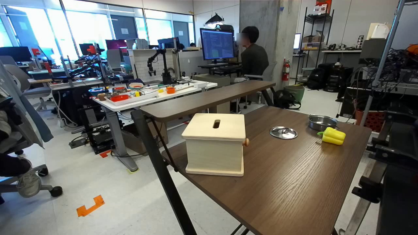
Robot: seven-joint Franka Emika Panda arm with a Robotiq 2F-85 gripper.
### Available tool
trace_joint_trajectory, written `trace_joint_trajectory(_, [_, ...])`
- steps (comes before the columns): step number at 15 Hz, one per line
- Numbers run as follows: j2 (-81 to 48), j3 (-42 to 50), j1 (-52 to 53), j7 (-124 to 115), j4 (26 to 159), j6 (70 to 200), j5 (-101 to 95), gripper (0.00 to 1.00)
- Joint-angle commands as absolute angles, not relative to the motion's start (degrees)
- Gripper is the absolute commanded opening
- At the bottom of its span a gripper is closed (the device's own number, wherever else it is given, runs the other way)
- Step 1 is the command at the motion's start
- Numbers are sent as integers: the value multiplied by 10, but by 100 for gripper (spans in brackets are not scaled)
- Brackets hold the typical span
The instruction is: Open the chest drawer.
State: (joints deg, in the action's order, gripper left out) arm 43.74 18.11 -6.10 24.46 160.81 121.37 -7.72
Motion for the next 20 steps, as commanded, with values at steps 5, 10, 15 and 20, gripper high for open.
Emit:
trace_joint_trajectory(5, [341,153,9,262,1606,1262,-43,100])
trace_joint_trajectory(10, [204,116,78,280,1584,1352,-3,100])
trace_joint_trajectory(15, [55,41,87,262,1559,1496,-45,100])
trace_joint_trajectory(20, [-95,-11,76,229,1503,1628,-134,100])
